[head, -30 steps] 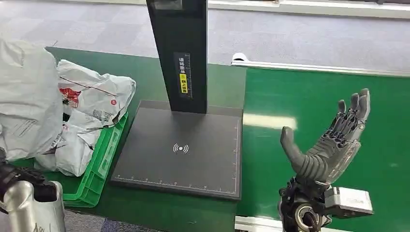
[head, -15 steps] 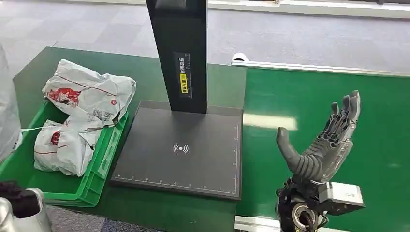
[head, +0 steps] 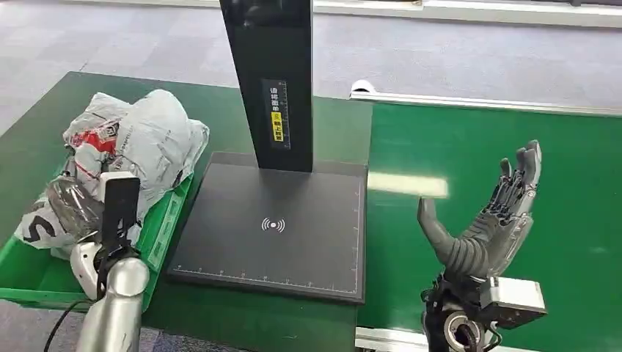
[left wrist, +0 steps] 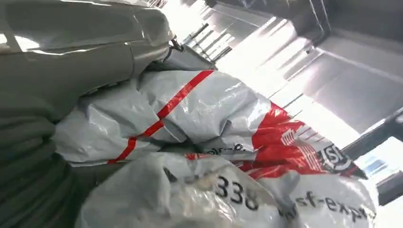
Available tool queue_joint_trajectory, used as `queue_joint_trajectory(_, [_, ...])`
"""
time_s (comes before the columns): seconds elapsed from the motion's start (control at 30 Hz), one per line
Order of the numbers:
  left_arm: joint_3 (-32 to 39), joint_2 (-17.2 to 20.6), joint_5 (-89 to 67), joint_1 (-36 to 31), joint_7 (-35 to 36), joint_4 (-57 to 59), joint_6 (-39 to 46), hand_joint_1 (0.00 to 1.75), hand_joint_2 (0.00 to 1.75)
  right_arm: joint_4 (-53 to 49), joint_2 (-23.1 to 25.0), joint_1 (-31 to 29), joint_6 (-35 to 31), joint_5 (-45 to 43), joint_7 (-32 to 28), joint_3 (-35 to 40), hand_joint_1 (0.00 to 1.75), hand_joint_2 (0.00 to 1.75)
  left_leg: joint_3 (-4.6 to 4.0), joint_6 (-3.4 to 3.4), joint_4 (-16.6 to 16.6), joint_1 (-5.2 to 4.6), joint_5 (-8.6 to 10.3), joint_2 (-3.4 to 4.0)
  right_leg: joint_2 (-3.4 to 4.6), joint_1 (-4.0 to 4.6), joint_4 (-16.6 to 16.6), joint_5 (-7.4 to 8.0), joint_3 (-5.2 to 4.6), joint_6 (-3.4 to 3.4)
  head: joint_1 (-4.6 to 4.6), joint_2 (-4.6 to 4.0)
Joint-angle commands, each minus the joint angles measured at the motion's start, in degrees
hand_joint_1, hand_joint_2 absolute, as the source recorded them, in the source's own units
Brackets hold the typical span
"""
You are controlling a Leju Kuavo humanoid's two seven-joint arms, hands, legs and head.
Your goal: Moved the parcel from conveyor to table for the left to box.
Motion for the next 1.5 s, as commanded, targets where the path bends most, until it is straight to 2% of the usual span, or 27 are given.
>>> queue_joint_trajectory(0.03, [4.5,0.1,-4.7,-4.5,1.5,12.6,1.0,1.75,1.75,0.3,-0.3,0.6,-0.5,0.3,0.4,-1.0,0.00,1.75,0.02,0.03,0.0,-0.03,0.03,-0.06,-0.06,-0.02,0.0,0.00,0.04,0.01,0.02,0.02])
queue_joint_trajectory(0.13, [5.4,-0.3,-4.6,-4.5,1.1,12.2,1.0,1.75,1.75,0.3,-0.2,0.7,-0.5,0.4,0.4,-0.9,0.00,1.75,-0.02,0.04,0.0,-0.03,0.06,-0.05,-0.07,-0.02,0.0,0.03,0.03,0.02,0.07,0.00])
queue_joint_trajectory(0.2, [12.7,-3.0,-6.1,-5.2,-2.3,10.9,1.0,1.75,1.75,0.9,-0.1,0.6,-0.7,0.8,0.5,-0.6,0.00,1.75,-0.08,0.06,-0.1,-0.03,0.15,-0.02,-0.04,-0.02,-0.1,0.13,-0.03,0.02,0.04,0.00])
queue_joint_trajectory(0.33, [25.1,-6.0,-3.0,-6.5,-10.8,7.6,1.0,1.75,1.75,1.7,0.0,0.2,-0.9,0.8,0.4,-0.1,0.00,1.75,0.00,0.01,0.0,0.01,0.03,0.14,0.11,0.02,0.0,0.04,0.01,-0.01,0.04,0.02])
queue_joint_trajectory(0.47, [32.2,-7.7,2.5,-7.0,-17.6,4.4,1.0,1.75,1.75,2.7,-0.1,0.3,-1.2,0.8,0.2,0.3,0.00,1.75,-0.02,0.02,-0.1,0.01,0.06,0.26,0.21,0.02,0.0,0.08,-0.05,-0.03,0.02,0.00])
queue_joint_trajectory(0.57, [34.4,-8.3,4.3,-7.0,-19.4,3.0,1.0,1.75,1.75,3.2,-0.2,0.4,-1.3,0.8,-0.1,0.7,0.00,1.75,-0.03,0.03,0.0,0.01,0.06,0.13,0.07,0.02,0.0,0.05,-0.03,-0.01,0.02,0.02])
queue_joint_trajectory(0.73, [31.0,-7.0,2.9,-6.3,-16.8,4.6,1.0,1.75,1.75,3.2,-0.4,0.2,-2.0,0.8,-0.3,0.7,0.00,1.75,-0.07,0.01,0.0,0.00,0.08,0.07,0.02,0.00,0.0,0.03,-0.01,0.00,0.04,0.02])
queue_joint_trajectory(0.77, [28.5,-6.3,1.8,-6.0,-15.4,6.0,1.0,1.75,1.75,2.9,-0.5,0.2,-2.1,0.7,-0.3,0.6,0.00,1.75,-0.10,0.03,-0.1,-0.01,0.13,0.06,0.01,0.00,-0.1,0.08,-0.02,0.00,0.04,0.00])
queue_joint_trajectory(0.83, [18.6,-2.6,2.0,-4.7,-8.1,8.8,1.0,1.75,1.75,2.6,-0.9,0.2,-2.3,0.0,-0.2,0.4,0.00,1.75,-0.09,0.00,0.0,-0.01,0.11,-0.09,-0.14,-0.01,0.0,0.01,0.02,-0.01,0.07,0.00])
queue_joint_trajectory(0.97, [7.5,0.8,4.6,-4.9,-1.1,14.6,-10.2,1.75,1.75,2.3,-1.3,-0.2,-1.0,-0.3,-0.1,-0.3,0.00,1.75,-0.05,-0.01,0.0,-0.03,0.10,-0.18,-0.16,-0.03,0.0,0.00,0.03,-0.01,0.04,0.02])
queue_joint_trajectory(1.0, [6.2,1.1,5.5,-4.8,-0.5,15.3,-11.7,1.59,1.75,2.3,-1.2,-0.4,-0.6,-0.2,0.0,-0.4,0.00,1.75,-0.09,0.00,-0.1,-0.04,0.17,-0.28,-0.26,-0.04,-0.1,0.03,0.02,-0.02,0.02,0.00])
queue_joint_trajectory(1.03, [6.1,1.0,5.5,-4.7,-0.5,15.4,-11.7,1.59,1.75,2.4,-1.2,-0.4,-0.6,-0.2,0.0,-0.4,0.00,1.75,-0.04,0.00,-0.1,-0.05,0.14,-0.22,-0.21,-0.05,0.0,0.02,0.05,-0.01,0.04,0.00])
queue_joint_trajectory(1.07, [5.3,1.3,6.7,-4.5,0.0,15.9,-12.8,0.28,1.75,2.5,-1.1,-0.6,-0.4,-0.1,0.2,-0.5,0.00,1.75,-0.06,0.00,-0.1,-0.04,0.20,-0.27,-0.27,-0.04,-0.1,0.06,0.06,-0.02,0.02,0.02])
queue_joint_trajectory(1.1, [5.1,1.5,8.1,-4.3,0.1,16.0,-13.5,0.00,1.75,2.5,-1.0,-0.7,-0.2,0.0,0.3,-0.6,0.00,1.75,-0.07,0.01,-0.2,-0.03,0.22,-0.21,-0.21,-0.03,-0.1,0.11,0.04,-0.02,0.04,0.00])
queue_joint_trajectory(1.5, [7.1,1.6,13.9,-3.6,-3.2,13.6,-6.9,0.00,1.75,4.1,-0.6,-0.9,-0.6,0.1,0.3,-0.4,0.00,1.75,-0.06,-0.01,-0.1,-0.02,0.13,-0.04,-0.02,-0.02,0.0,0.06,0.01,-0.01,0.04,0.02])
